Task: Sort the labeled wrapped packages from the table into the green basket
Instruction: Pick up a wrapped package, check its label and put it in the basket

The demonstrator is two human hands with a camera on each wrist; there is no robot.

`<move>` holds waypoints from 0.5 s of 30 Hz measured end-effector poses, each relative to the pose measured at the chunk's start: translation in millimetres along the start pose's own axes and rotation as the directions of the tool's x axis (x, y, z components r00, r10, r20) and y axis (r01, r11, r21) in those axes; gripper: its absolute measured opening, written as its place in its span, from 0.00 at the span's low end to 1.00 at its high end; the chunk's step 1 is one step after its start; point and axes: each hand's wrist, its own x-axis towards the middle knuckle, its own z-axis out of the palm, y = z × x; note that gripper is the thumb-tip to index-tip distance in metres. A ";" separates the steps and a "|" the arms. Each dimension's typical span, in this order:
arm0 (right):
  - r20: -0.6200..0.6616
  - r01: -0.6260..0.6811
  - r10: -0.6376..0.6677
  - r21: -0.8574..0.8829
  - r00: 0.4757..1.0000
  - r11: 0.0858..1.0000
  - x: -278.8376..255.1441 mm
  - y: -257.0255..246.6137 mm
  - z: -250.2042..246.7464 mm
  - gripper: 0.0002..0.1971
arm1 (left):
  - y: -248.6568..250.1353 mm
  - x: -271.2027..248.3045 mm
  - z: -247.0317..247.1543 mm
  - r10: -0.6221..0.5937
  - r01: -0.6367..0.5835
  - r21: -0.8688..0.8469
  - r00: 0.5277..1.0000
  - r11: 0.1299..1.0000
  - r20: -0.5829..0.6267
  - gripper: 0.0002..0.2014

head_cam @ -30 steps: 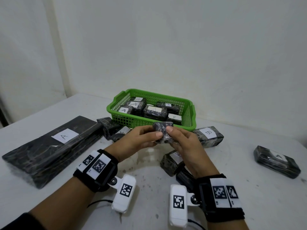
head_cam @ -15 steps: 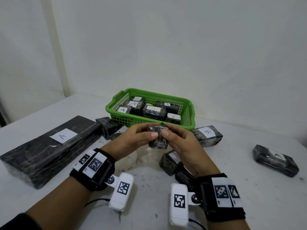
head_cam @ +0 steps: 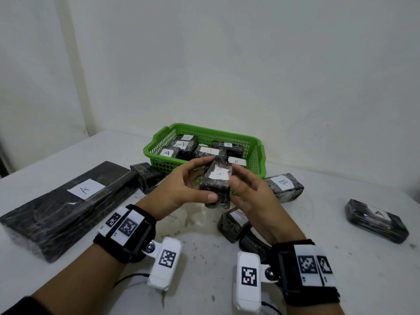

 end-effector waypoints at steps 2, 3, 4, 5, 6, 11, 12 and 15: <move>0.038 -0.066 0.066 -0.005 0.997 0.998 -4.4 -7.4 4.7 0.42 | -0.1 -1.3 2.4 0.034 -0.035 0.023 0.999 0.999 0.025 0.56; 0.055 -0.098 0.099 -0.013 0.994 0.995 -5.5 -9.1 6.5 0.33 | -0.5 -1.9 3.5 0.039 -0.041 0.047 0.998 0.998 0.052 0.56; 0.047 -0.119 0.120 -0.027 0.992 0.993 -5.6 -9.2 7.5 0.24 | -1.2 -2.2 3.6 0.032 -0.037 0.066 0.996 0.997 0.079 0.57; 0.030 -0.125 0.127 -0.037 0.991 0.991 -5.3 -7.7 6.7 0.16 | -2.0 -2.1 3.2 0.022 -0.028 0.061 0.995 0.998 0.100 0.58; 0.008 -0.122 0.123 -0.056 0.992 0.991 -5.9 -7.2 6.4 0.11 | -2.6 -2.1 3.0 0.015 -0.019 0.041 0.994 0.999 0.111 0.57; -0.028 -0.054 0.049 -0.195 0.998 0.979 -6.6 -5.5 5.1 0.21 | 1.4 1.3 8.2 0.105 -0.095 0.115 0.990 0.989 -0.091 0.32; -0.029 -0.028 0.022 -0.231 0.999 0.973 -6.5 -5.5 5.6 0.22 | 1.5 2.1 9.1 0.153 -0.134 0.146 0.980 0.980 -0.127 0.27; -0.050 0.004 -0.017 -0.258 0.999 0.966 -5.7 -7.3 7.5 0.27 | -0.3 3.0 6.7 0.274 -0.250 0.152 0.946 0.956 -0.171 0.25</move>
